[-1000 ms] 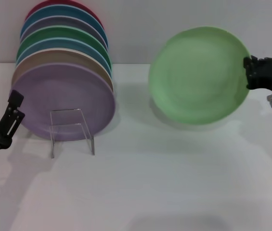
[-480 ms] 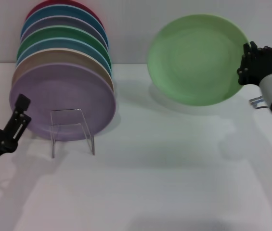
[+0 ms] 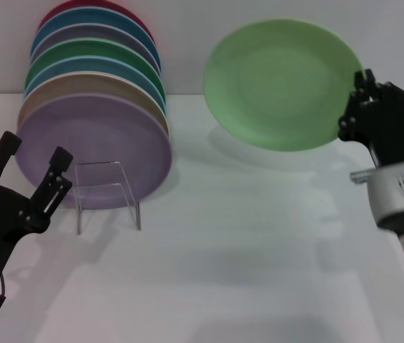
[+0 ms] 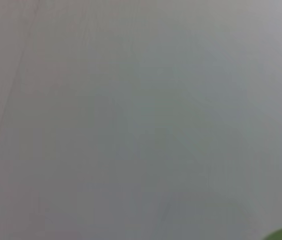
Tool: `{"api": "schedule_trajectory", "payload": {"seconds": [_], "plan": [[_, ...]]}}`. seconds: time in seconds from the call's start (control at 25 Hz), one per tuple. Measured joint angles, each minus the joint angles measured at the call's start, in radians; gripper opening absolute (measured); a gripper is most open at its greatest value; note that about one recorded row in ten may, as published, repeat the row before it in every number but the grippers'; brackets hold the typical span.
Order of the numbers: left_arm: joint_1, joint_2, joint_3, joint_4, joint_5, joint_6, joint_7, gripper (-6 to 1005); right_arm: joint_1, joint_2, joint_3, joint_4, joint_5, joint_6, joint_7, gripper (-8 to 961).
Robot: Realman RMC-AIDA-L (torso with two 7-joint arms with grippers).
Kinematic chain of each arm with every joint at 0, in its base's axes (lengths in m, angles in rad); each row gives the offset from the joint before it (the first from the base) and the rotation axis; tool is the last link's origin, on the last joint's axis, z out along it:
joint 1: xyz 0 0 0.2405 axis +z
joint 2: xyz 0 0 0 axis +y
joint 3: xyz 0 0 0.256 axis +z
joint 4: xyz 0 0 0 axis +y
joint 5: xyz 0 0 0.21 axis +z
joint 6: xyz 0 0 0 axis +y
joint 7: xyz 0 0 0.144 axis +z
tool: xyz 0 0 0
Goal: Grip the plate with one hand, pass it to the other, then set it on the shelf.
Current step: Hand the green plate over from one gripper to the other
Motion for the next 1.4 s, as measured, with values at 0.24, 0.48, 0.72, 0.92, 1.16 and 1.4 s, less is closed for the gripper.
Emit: {"api": "schedule_trajectory", "payload": {"seconds": [0.24, 0.48, 0.72, 0.92, 1.16, 1.4], "plan": [[0.008, 0.0, 0.008, -0.017, 0.001, -0.001, -0.001, 791, 0.065, -0.002, -0.137, -0.246, -0.002, -0.282, 0.28, 17], [0.008, 0.0, 0.047, -0.025, 0.004, -0.017, 0.006, 791, 0.112, 0.003, -0.209, -0.417, -0.003, -0.403, 0.446, 18], [0.0, 0.0, 0.086, -0.025, 0.006, -0.04, 0.047, 790, 0.111, 0.003, -0.262, -0.466, -0.003, -0.478, 0.512, 18], [-0.002, 0.0, 0.158, -0.071, 0.001, -0.113, 0.157, 790, 0.09, 0.009, -0.337, -0.459, 0.002, -0.528, 0.511, 17], [0.009, 0.0, 0.171, -0.133, 0.0, -0.205, 0.205, 789, 0.036, 0.013, -0.387, -0.387, 0.02, -0.534, 0.447, 18], [0.004, 0.0, 0.172, -0.153, -0.002, -0.25, 0.208, 788, 0.028, 0.013, -0.484, -0.307, 0.147, -0.538, 0.316, 17]]}}
